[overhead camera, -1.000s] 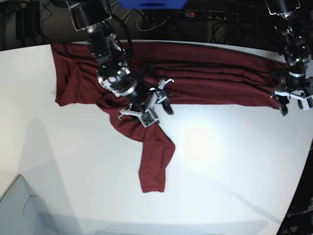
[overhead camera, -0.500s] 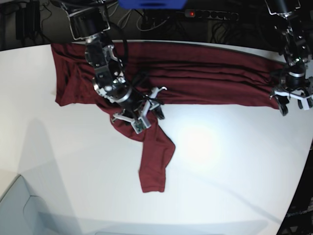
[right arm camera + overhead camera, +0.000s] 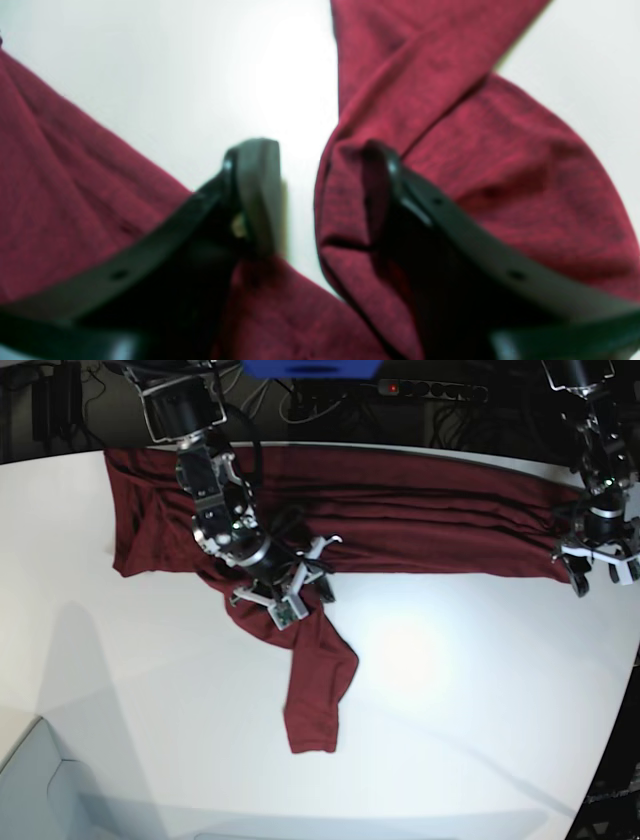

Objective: Layout the t-shirt on the table in an organized manner, then fold the t-shirt properly
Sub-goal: 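Lift the sleeve with the right gripper and fold it onto the shirt body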

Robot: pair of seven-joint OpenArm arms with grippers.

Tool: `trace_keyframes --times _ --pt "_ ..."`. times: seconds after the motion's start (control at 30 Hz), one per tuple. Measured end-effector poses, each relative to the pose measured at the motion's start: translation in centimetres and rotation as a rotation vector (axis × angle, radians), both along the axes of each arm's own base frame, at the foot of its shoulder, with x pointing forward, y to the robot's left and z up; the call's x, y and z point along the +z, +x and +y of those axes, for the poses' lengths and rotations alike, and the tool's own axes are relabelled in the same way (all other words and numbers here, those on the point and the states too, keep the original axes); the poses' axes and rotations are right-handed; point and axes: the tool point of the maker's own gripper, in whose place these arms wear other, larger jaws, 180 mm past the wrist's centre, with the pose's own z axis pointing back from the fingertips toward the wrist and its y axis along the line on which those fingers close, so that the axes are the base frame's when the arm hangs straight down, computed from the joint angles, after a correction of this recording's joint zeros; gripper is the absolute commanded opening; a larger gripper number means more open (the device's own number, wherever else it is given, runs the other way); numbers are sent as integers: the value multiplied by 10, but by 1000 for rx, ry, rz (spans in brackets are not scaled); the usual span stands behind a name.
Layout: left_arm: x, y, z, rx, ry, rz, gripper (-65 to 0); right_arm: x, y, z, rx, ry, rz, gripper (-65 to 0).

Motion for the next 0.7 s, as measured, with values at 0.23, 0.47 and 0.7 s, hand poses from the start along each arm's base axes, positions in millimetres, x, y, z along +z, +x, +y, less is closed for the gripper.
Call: trace_keyframes --times 0.23,0.47,0.7 --pt "0 0 0 0 -1 0 -231 0 0 0 -2 -1 2 -587" --pt "0 0 0 0 0 0 -231 13 -4 0 4 -13 -22 -650" --pt "0 0 0 0 0 -1 -231 57 3 4 0 22 -141 -650"
